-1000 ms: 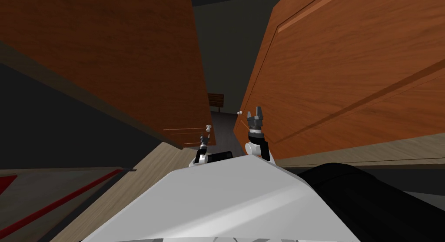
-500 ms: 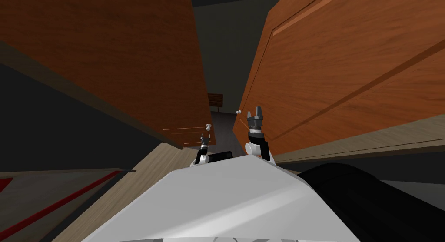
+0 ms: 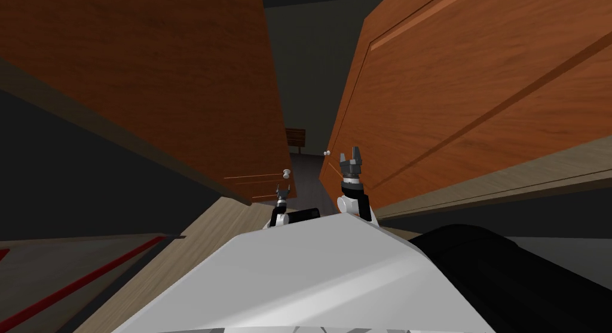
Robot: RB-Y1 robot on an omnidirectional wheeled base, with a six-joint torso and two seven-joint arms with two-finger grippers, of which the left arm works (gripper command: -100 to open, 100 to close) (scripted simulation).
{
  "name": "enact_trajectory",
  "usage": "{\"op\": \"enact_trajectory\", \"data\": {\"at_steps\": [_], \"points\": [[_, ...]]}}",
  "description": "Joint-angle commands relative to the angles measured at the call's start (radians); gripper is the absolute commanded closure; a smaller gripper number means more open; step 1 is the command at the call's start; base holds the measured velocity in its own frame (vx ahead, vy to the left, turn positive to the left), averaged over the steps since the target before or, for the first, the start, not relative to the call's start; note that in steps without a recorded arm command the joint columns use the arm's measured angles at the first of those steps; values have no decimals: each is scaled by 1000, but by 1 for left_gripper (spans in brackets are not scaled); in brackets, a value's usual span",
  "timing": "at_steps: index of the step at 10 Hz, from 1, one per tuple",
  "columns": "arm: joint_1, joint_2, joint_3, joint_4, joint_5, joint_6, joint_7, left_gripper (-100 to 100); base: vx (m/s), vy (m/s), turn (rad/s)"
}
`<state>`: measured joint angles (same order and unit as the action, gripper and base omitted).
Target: Push the door open
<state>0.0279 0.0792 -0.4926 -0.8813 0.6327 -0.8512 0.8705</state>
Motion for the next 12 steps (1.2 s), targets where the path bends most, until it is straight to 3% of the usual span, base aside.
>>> {"op": "enact_trajectory", "data": {"at_steps": [1, 4, 9, 12], "points": [[3, -1, -5, -6, 11, 0, 34, -100, -39, 17, -28], [12, -6, -27, -17, 56, -4, 125, -100, -38, 16, -46], [19, -12, -45, -27, 93, -8, 216, -100, -28, 9, -22], [14, -6, -38, -23, 91, -7, 208, -100, 85, -4, -19]]}}
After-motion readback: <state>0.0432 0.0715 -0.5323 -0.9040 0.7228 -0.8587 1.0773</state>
